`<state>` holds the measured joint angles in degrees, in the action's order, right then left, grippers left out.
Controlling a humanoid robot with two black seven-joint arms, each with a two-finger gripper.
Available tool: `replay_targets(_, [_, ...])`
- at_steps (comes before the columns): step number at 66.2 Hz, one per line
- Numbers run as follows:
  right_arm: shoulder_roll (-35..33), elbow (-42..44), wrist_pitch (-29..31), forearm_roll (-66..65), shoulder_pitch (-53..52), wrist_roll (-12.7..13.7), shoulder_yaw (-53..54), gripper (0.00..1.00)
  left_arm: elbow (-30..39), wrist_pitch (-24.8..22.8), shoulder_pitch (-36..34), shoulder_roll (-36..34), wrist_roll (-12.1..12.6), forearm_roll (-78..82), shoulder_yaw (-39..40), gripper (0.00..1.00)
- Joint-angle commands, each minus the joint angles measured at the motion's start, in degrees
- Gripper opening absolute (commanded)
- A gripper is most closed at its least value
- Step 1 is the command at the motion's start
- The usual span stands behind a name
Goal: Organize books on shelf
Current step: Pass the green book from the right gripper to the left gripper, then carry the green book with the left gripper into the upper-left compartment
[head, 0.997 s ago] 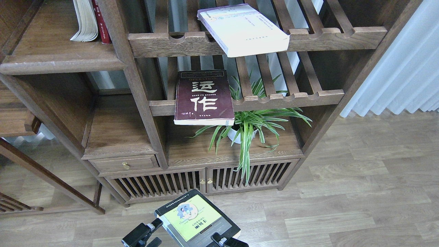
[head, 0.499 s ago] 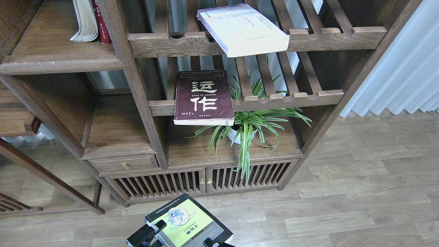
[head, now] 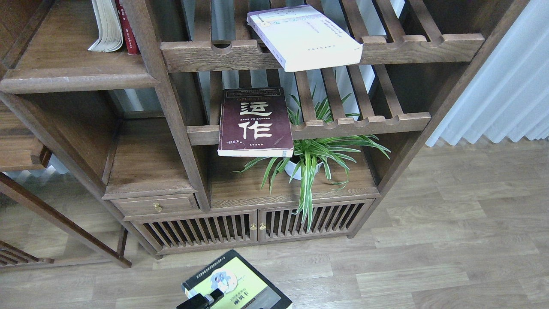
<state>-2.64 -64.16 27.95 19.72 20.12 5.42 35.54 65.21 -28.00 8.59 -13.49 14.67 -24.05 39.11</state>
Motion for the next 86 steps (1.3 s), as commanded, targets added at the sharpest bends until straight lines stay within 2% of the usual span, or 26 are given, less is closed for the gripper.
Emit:
replay_targets(1, [0.09, -0.09, 0.05, -0.12, 0.09, 0.03, -0.03, 0.06, 0.09, 0.0, 0.02, -0.13, 0.01, -0.03, 0.17, 0.43])
replay_targets(22, [0.53, 0.0, 0.05, -0.39, 0.53, -0.06, 0.14, 0.06, 0.0, 0.0, -0.07, -0.48, 0.89, -1.09, 0.79, 0.21])
replay_targets(30, [0.7, 0.0, 0.05, -0.39, 0.53, -0.15, 0.23, 0.12, 0.09, 0.0, -0.16, -1.88, 0.8, -1.62, 2.37, 0.16])
replay_targets(34, [0.79, 0.0, 0.05, -0.39, 0.36, -0.15, 0.23, 0.21, 0.09, 0.0, -0.16, -2.41, 0.89, -1.7, 3.07, 0.14])
replay_targets(38, [0.88, 0.0, 0.05, -0.47, -0.08, -0.23, 0.23, 0.37, 0.09, 0.0, -0.16, -3.03, 0.89, -1.79, 3.86, 0.12])
replay_targets(41, [0.97, 0.0, 0.05, -0.65, -0.17, -0.23, 0.14, 0.46, 0.09, 0.0, -0.16, -3.29, 0.89, -1.79, 4.22, 0.11])
replay_targets(42, [1.06, 0.0, 0.05, -0.82, -0.34, -0.23, 0.14, 0.55, 0.09, 0.0, -0.16, -3.38, 0.89, -1.79, 4.48, 0.11])
replay_targets(43, [1.14, 0.0, 0.05, -1.0, -0.35, -0.23, 0.14, 0.58, 0.09, 0.0, -0.16, -3.47, 0.89, -1.79, 4.57, 0.11])
replay_targets(44, [1.32, 0.0, 0.05, -1.35, -0.52, -0.32, 0.14, 0.69, 0.09, 0.0, -0.16, -3.56, 0.89, -1.79, 4.92, 0.11])
replay_targets(47, [1.58, 0.0, 0.05, -2.58, -0.96, -0.5, 0.41, 0.88, 0.09, 0.0, -0.16, -3.91, 0.89, -1.88, 5.62, 0.1])
replay_targets(48, [1.58, 0.0, 0.05, -3.02, -1.05, -0.5, 0.41, 0.89, 0.09, 0.0, -0.16, -3.99, 0.89, -1.88, 5.88, 0.1])
replay_targets(57, [1.85, 0.09, 0.05, -4.52, -1.4, -0.76, 1.02, 0.93, 0.09, 0.0, -0.16, -5.84, 1.94, -1.88, 8.08, 0.1])
replay_targets(64, [2.11, 0.97, 0.05, -4.52, -2.72, -0.94, 1.2, 0.96, 0.18, 0.0, -0.07, -9.44, 4.58, -1.27, 10.89, 0.1])
replay_targets(65, [2.11, 2.27, 0.05, -4.6, -4.55, -1.02, 1.11, 0.97, -0.26, 0.0, -0.5, -11.97, 6.06, -0.66, 13.07, 0.1])
replay_targets(73, [1.41, 4.22, 0.05, -6.01, -7.63, -1.02, 0.58, 0.97, -4.3, 0.0, -3.93, -15.07, 8.18, 1.71, 14.15, 0.1])
replay_targets(86, [1.85, 5.36, 0.05, -6.89, -14.75, -1.02, 1.2, 0.96, -6.24, 0.0, -5.43, -17.26, 9.94, 10.33, 14.32, 0.1])
